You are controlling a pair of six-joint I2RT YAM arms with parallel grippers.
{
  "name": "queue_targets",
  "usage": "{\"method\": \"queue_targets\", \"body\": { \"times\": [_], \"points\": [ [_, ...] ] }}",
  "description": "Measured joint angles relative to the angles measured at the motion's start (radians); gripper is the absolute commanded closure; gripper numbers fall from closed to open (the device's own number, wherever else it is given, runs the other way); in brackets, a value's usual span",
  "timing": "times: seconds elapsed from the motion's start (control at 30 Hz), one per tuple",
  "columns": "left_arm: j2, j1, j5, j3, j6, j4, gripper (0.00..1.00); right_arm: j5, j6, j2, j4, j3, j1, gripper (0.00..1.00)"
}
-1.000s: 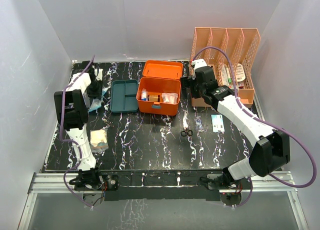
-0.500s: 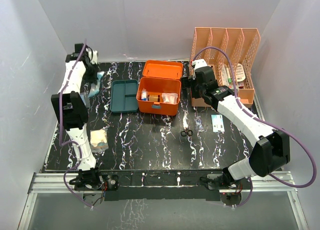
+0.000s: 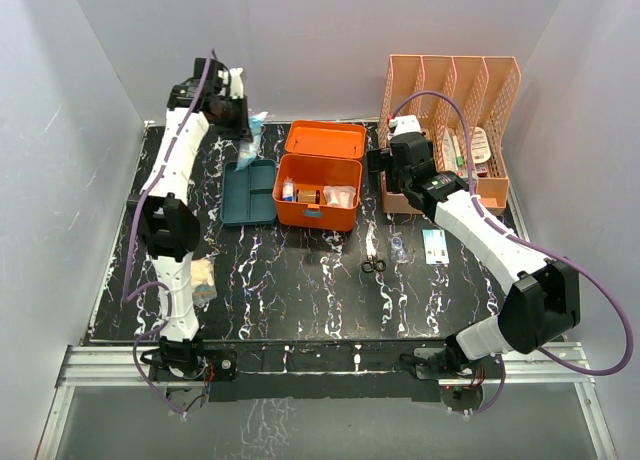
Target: Organize the medicine kit
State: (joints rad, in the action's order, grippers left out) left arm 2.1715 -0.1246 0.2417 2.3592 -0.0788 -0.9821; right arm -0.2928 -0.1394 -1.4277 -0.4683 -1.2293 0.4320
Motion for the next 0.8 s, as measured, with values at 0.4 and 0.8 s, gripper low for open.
{"method": "queue_targets", "body": {
  "times": [0.4,0.8],
  "points": [
    [-0.006,-0.132,0.135,-0.029,-0.238,0.200,0.91,-0.052,-0.026,0.000,-0.001,0.000,0.000,0.02],
    [-0.018,-0.260,0.219,-0.152,-0.413,0.376,0.93,-0.072,-0.047,0.015,-0.002,0.003,0.000,0.02]
  ]
}}
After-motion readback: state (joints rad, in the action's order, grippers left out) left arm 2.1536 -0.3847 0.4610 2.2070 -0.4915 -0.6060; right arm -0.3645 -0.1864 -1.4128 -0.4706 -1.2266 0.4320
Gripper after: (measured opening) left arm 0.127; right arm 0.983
